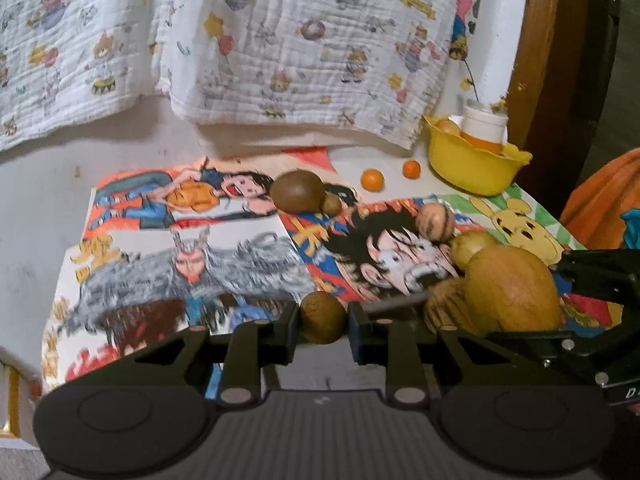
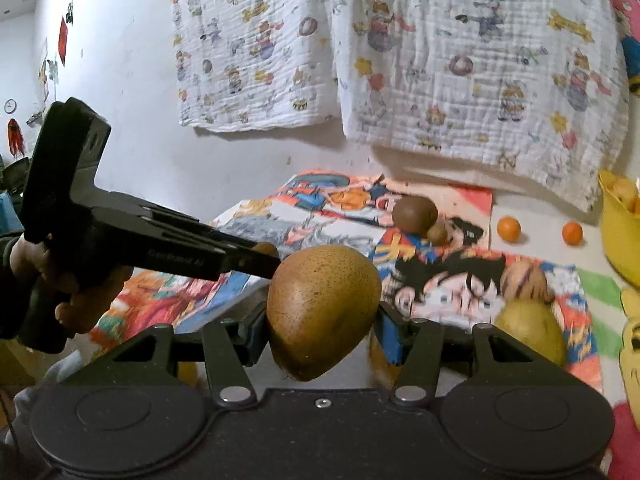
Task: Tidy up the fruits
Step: 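Carry the brown oval fruit with the right tool while the left tool grasps and carries the small brown fruit, then release the brown oval fruit onto the tray with the right tool while the left tool releases the small fruit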
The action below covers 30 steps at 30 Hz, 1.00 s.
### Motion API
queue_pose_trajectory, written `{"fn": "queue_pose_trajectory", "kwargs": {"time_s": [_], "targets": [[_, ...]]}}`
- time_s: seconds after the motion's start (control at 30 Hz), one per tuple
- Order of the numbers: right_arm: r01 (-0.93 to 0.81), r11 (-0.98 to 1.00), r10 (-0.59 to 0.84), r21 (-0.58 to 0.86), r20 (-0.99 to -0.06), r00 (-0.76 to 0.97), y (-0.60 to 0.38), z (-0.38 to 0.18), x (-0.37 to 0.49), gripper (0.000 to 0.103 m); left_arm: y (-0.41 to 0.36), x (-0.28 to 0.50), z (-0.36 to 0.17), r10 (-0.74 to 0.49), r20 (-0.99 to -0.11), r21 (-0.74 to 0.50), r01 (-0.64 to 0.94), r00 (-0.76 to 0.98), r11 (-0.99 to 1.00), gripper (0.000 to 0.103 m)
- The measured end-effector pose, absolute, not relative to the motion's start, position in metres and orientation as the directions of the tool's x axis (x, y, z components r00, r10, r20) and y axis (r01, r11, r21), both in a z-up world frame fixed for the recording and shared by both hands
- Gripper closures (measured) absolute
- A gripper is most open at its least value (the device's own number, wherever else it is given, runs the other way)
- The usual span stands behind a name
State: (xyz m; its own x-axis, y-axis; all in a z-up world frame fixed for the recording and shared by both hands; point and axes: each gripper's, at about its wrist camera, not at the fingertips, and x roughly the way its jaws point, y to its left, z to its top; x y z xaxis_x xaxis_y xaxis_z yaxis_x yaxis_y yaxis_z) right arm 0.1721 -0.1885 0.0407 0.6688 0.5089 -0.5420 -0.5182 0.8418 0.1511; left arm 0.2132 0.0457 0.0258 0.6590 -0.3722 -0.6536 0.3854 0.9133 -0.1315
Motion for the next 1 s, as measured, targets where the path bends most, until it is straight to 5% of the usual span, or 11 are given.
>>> {"fn": "queue_pose_trajectory", "kwargs": {"time_s": [1.0], "targets": [[-0.466, 0.877, 0.417, 0.114, -0.663, 0.622, -0.175, -0.004, 0.135, 0.046, 0.027, 0.198, -0.008, -0.341, -0.766, -0.067, 0.46, 0.545, 0.885, 0.075]]}}
